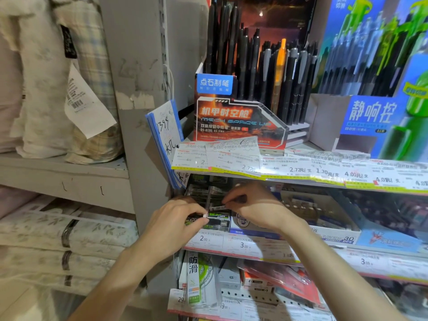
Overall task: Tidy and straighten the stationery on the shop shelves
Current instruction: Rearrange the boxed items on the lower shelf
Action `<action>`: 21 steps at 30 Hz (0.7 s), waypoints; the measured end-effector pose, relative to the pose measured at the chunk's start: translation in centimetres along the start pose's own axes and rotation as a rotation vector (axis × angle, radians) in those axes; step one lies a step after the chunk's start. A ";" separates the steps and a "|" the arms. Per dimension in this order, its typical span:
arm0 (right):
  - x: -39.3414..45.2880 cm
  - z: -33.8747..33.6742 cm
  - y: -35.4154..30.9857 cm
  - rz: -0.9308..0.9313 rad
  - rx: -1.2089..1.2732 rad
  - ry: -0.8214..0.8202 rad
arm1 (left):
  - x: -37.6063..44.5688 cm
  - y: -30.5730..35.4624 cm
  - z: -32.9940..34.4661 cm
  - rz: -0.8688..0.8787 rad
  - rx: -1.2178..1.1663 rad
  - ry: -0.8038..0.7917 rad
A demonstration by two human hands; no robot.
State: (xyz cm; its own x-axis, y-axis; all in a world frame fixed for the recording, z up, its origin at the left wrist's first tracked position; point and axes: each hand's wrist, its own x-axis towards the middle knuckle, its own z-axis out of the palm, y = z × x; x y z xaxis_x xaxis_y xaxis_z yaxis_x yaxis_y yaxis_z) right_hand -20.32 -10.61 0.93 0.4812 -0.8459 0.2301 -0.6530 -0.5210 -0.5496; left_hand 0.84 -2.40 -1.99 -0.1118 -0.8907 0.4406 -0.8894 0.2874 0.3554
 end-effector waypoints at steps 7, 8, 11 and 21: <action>0.0 0.2 -0.5 -0.049 -0.001 -0.039 | 0.2 -0.5 0.5 -0.007 0.003 -0.002; 0.0 0.3 -0.6 -0.051 0.002 -0.047 | 0.2 -0.6 0.5 -0.012 0.007 -0.003; -0.2 0.7 -0.6 -0.058 -0.008 -0.061 | 0.3 -0.5 0.5 -0.014 0.015 -0.003; -2.0 0.8 0.6 -0.135 -0.019 0.007 | 0.4 -0.3 0.7 0.041 -0.001 -0.006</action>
State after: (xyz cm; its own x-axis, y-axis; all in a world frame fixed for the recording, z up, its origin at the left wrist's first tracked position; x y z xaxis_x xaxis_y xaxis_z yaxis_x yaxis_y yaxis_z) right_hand -21.21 -9.18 -0.53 0.5616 -0.7686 0.3063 -0.5936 -0.6322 -0.4980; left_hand 0.77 -3.11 -2.53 -0.1510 -0.8800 0.4503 -0.8835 0.3245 0.3379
